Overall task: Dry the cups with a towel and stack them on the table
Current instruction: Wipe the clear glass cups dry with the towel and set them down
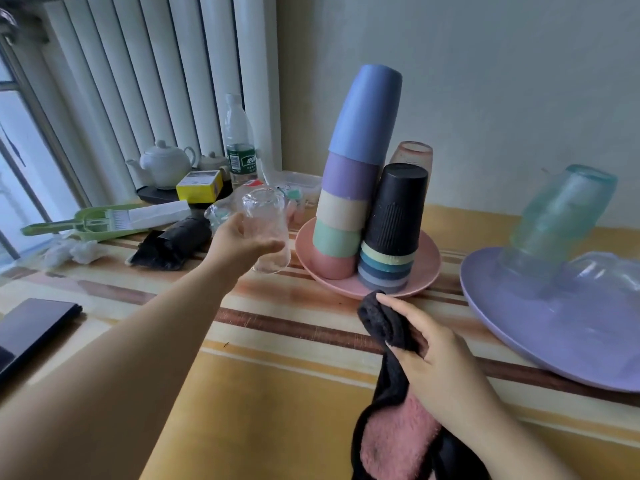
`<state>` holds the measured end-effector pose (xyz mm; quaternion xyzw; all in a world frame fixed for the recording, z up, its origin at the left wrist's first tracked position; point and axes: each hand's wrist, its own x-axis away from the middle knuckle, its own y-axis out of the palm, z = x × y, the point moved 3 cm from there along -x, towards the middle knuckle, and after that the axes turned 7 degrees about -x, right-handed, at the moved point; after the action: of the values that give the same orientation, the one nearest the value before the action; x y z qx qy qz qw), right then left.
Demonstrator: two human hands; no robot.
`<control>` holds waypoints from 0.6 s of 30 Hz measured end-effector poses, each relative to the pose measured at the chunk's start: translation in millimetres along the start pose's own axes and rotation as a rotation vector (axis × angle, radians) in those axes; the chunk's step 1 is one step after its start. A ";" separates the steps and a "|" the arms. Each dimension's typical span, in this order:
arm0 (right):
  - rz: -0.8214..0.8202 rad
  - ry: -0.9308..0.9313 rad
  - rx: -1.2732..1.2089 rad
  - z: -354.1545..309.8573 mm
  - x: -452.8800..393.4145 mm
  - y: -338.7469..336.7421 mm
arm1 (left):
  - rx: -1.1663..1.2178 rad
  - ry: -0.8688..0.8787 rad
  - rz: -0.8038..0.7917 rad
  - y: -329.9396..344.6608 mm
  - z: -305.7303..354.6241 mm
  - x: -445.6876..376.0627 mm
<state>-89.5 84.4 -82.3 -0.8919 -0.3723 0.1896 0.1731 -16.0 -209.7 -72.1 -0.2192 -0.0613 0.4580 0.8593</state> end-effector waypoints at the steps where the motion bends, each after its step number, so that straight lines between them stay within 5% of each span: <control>1: 0.001 0.004 -0.016 -0.1 0.1 -0.4 | -0.005 -0.011 0.002 1.5 -2.0 -4.2; 14: 0.024 0.006 -0.136 -1.7 1.5 -1.7 | -0.091 0.006 0.054 9.0 -12.5 -7.3; 18: 0.035 0.004 -0.106 0.0 2.2 -2.0 | -0.180 0.026 0.275 6.1 -3.3 32.1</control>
<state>-89.3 87.4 -81.8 -0.9066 -0.3657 0.1708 0.1231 -1.2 -181.6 -80.7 -0.3077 -0.0603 0.5609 0.7662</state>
